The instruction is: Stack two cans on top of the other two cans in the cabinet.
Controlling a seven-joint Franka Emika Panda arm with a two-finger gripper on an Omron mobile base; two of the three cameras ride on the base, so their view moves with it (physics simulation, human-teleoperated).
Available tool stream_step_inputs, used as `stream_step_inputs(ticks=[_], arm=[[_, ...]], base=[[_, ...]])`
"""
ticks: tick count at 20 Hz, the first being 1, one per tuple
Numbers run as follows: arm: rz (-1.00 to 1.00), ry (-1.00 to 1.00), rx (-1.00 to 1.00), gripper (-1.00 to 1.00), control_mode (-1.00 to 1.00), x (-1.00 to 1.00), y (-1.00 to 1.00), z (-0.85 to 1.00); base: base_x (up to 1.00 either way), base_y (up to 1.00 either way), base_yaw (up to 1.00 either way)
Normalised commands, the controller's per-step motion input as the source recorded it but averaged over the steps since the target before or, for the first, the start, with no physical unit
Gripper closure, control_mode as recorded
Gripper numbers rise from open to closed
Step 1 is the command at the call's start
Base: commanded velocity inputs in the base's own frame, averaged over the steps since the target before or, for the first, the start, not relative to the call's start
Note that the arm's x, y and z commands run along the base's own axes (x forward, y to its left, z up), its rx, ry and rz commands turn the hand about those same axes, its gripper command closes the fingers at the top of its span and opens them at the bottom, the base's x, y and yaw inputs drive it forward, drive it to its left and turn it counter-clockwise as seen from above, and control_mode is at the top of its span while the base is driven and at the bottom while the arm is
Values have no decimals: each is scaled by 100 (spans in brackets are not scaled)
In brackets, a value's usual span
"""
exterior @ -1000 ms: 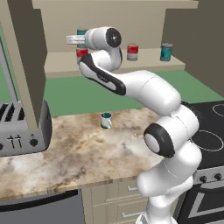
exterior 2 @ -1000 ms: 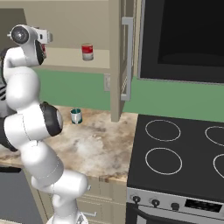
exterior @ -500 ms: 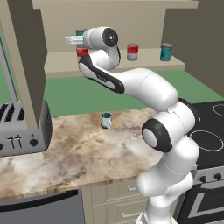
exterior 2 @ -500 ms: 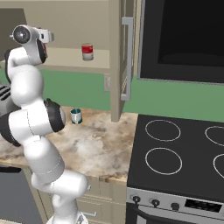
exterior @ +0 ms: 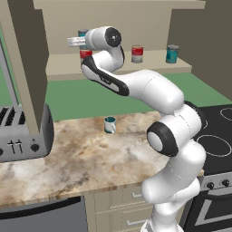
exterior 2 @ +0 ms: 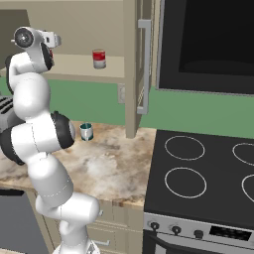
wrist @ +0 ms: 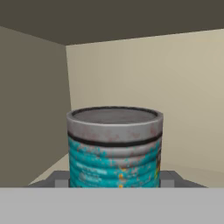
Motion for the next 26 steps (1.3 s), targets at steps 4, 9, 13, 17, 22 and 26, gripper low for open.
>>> stream_step_inputs(ticks=[4,9,13,17,22,26], arm=[[0,-1,0,100,-100,0,0,0],[0,-7,0,100,-100,0,0,0],[0,-6,0,100,-100,-1,0,0],[0,-1,0,100,-100,-4,0,0],[0,0,0,100,-100,-4,-3,0],[0,0,0,100,-100,-1,-8,0]], base=[[0,0,0],[0,0,0],[0,0,0],[0,0,0],[0,0,0],[0,0,0]])
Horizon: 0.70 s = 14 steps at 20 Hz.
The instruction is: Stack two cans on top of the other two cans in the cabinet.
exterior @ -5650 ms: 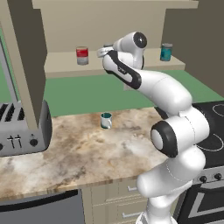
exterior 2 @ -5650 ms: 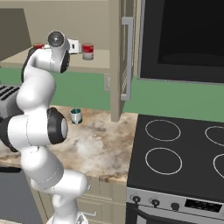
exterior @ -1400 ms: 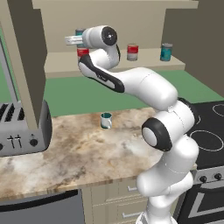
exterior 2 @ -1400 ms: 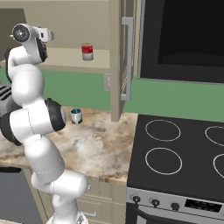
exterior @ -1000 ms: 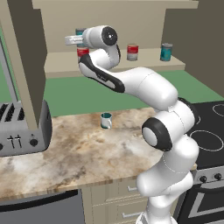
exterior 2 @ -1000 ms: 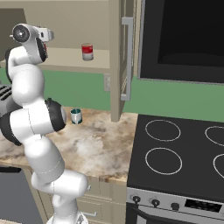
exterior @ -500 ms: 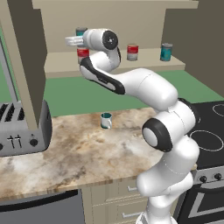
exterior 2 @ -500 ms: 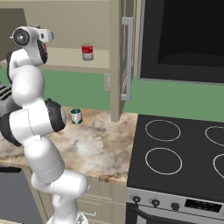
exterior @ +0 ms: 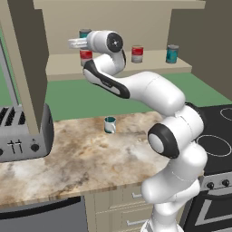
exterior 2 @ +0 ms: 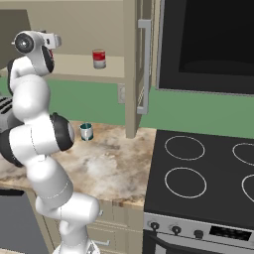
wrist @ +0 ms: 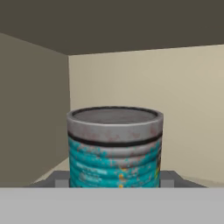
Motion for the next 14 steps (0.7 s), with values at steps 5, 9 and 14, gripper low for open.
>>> stream_step_inputs(ticks=[5,9,14], arm=[[-1,0,0,100,-100,-7,-13,0],[-1,0,0,100,-100,-1,-3,-4],[0,0,0,100,-100,0,0,-3]], base=[[0,0,0],[0,0,0],[0,0,0]])
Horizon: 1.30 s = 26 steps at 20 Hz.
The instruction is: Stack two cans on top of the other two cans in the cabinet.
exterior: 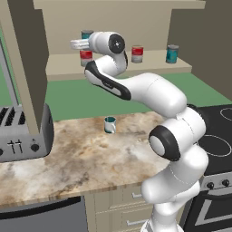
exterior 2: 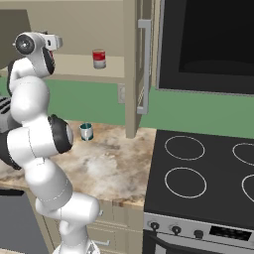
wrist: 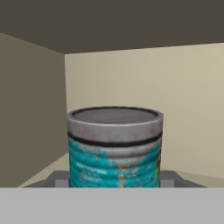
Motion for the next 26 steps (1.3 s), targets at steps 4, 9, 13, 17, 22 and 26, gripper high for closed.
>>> stream_step_inputs(ticks=[4,9,13,17,22,26], arm=[[0,0,0,100,-100,3,2,0],[0,0,0,100,-100,4,1,3],[0,0,0,100,-100,0,0,11],[0,0,0,100,-100,0,3,5],[0,0,0,100,-100,-1,6,0],[0,0,0,100,-100,-2,1,-9]], base=[[0,0,0],[0,0,0],[0,0,0],[0,0,0],[0,0,0],[0,0,0]])
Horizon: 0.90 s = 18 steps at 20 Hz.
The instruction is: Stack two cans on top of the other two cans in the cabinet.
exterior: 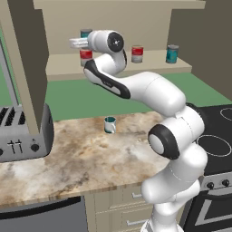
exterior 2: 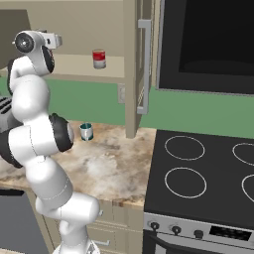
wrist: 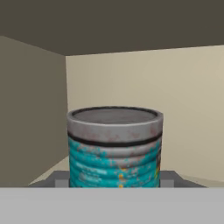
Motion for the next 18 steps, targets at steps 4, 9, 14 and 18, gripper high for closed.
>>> stream_step_inputs(ticks=[4,9,14,18], arm=[[0,0,0,100,-100,0,0,-15],[0,0,0,100,-100,0,0,-14],[0,0,0,-100,-100,0,0,-9],[0,0,0,-100,-100,1,0,-2]], base=[[0,0,0],[0,0,0],[0,0,0],[0,0,0]])
